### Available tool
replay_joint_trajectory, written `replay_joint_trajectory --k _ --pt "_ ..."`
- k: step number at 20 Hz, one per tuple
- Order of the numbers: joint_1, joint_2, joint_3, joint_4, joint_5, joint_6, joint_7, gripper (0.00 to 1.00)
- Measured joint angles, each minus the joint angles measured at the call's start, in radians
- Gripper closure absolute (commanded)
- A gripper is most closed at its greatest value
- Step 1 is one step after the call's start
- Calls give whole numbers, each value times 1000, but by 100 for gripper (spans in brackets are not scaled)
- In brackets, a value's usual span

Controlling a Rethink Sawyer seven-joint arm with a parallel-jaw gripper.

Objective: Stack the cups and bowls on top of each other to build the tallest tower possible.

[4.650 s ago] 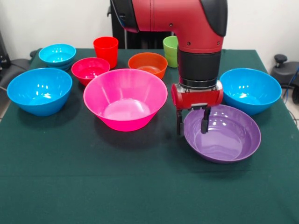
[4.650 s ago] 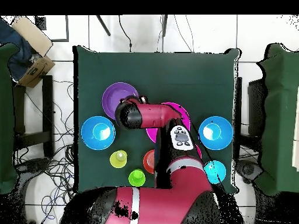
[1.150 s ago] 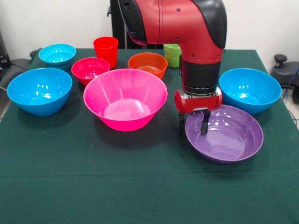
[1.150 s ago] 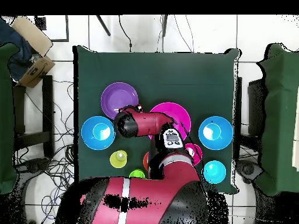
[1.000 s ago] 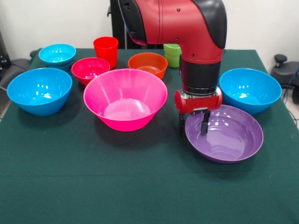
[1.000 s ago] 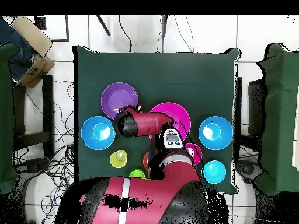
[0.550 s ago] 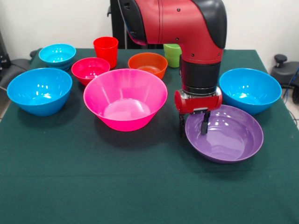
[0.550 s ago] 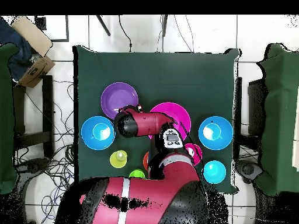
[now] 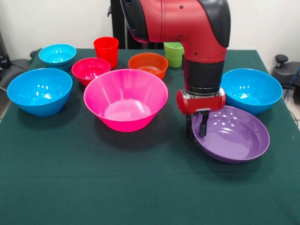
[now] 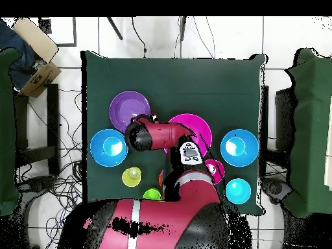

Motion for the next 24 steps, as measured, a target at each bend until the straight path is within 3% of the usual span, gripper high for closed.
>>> replay_joint_trajectory --k 19,24 --pt "1 -6 0 0 6 9 0 100" --pt "25 -58 -8 -16 49 173 0 100"
